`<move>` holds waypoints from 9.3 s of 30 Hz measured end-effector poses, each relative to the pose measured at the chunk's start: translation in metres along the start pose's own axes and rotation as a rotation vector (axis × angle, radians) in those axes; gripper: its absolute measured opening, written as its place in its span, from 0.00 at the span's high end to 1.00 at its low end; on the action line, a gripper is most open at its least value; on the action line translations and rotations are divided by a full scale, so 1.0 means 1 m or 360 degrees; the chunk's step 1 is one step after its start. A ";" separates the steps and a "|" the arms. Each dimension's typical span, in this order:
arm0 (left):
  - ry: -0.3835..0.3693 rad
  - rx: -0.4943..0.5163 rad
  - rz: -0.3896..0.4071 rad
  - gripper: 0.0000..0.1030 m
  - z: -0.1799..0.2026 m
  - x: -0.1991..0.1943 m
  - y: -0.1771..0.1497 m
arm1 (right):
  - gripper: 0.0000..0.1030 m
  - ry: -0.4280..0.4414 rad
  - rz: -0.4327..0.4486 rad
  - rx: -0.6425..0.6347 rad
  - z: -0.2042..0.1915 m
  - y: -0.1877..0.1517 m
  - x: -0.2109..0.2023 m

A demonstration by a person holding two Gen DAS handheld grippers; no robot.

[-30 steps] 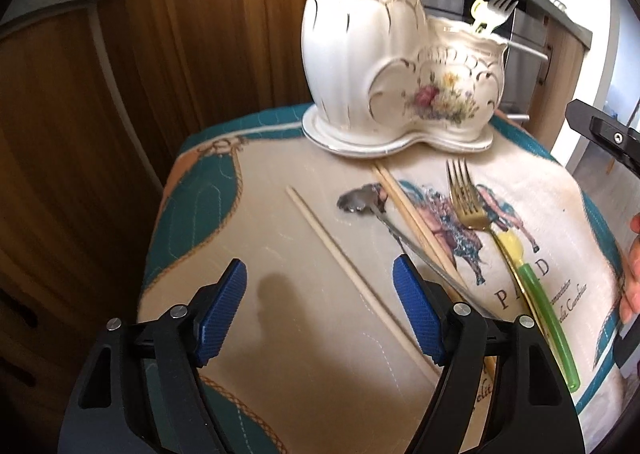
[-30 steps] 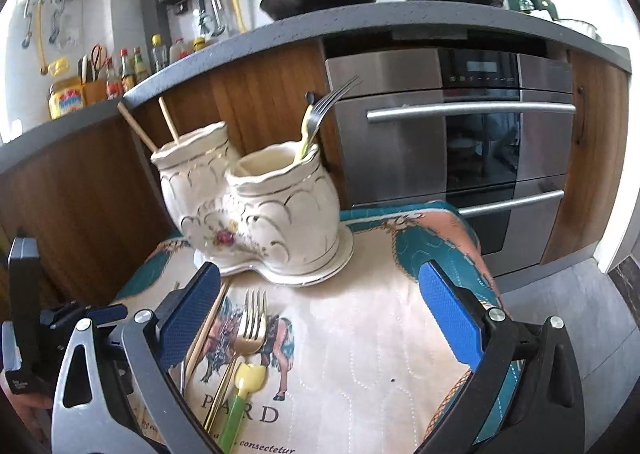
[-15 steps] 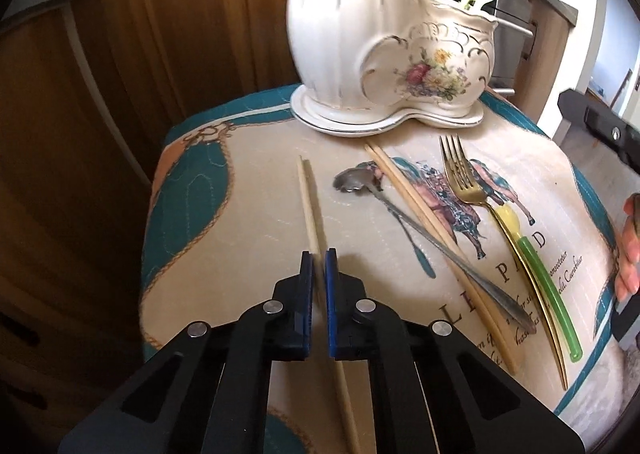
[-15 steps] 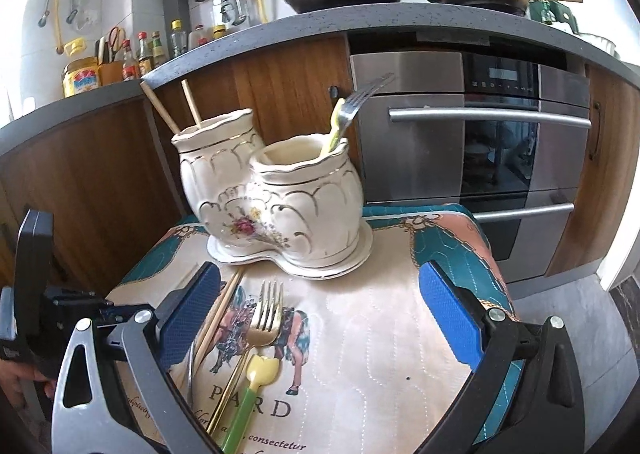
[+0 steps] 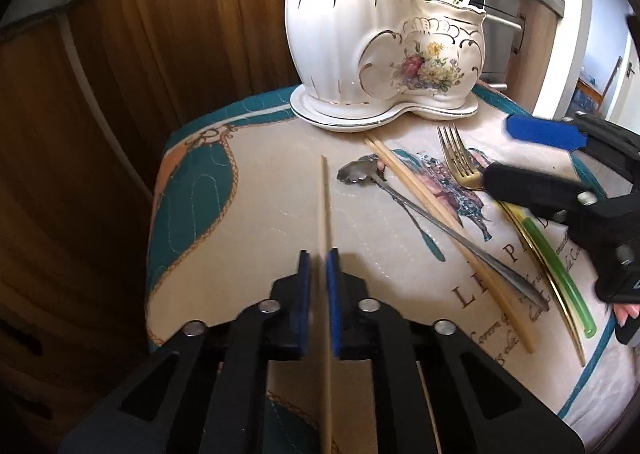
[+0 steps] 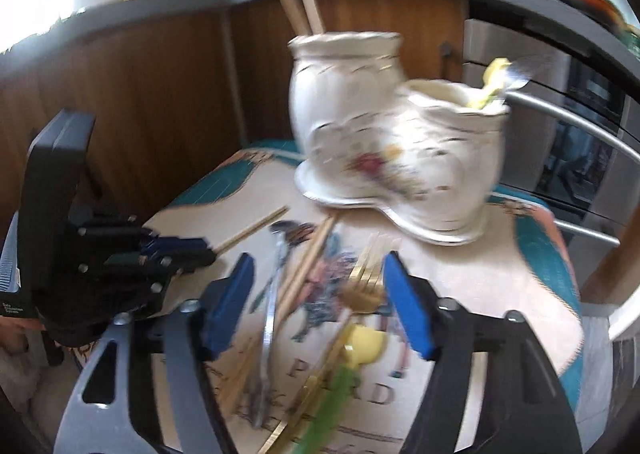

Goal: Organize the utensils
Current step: 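Close the left gripper on a wooden chopstick lying on the cloth, then grasp the silver spoon with the right gripper while the left lifts the chopstick, then carry the chopstick and spoon up over the ceramic pot with both grippers, then open the left gripper over the tall vase while the right drops the spoon into the shorter pot, then move both grippers back down over the remaining utensils, then close the left gripper on another wooden chopstick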

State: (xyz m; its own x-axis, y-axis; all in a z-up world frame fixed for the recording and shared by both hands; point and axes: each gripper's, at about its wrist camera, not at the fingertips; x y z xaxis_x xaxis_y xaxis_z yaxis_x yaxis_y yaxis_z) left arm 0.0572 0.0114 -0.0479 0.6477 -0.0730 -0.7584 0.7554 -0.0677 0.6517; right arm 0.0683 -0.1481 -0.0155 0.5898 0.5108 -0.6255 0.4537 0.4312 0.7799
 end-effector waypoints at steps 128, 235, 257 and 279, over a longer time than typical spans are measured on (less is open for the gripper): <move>-0.0468 -0.0153 0.1279 0.95 0.035 -0.034 0.165 | 0.98 -0.0200 0.0933 0.0413 0.134 0.086 -0.038; 0.0005 -0.0049 -0.0044 0.57 0.047 0.019 0.027 | 0.05 -0.0287 0.0443 0.0423 0.067 -0.025 -0.067; -0.0009 -0.0077 -0.0163 0.76 0.036 0.014 0.019 | 0.19 -0.0204 0.0112 0.0366 0.062 -0.026 -0.047; -0.0002 -0.0026 -0.0041 0.94 0.022 0.007 0.008 | 0.89 -0.0114 -0.0243 -0.0047 -0.004 -0.031 0.010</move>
State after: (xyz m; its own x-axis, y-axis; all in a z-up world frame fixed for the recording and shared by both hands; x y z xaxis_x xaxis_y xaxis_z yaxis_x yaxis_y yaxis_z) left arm 0.0655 -0.0118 -0.0479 0.6278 -0.0724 -0.7750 0.7735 -0.0532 0.6316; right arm 0.0576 -0.1538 -0.0455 0.5622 0.3839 -0.7325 0.5223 0.5219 0.6744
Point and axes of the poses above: each gripper's, at about its wrist camera, not at the fingertips, and x roughly the way its jaws point, z to its right, y to its top, and after that the axes turned 8 degrees about -x, right-handed
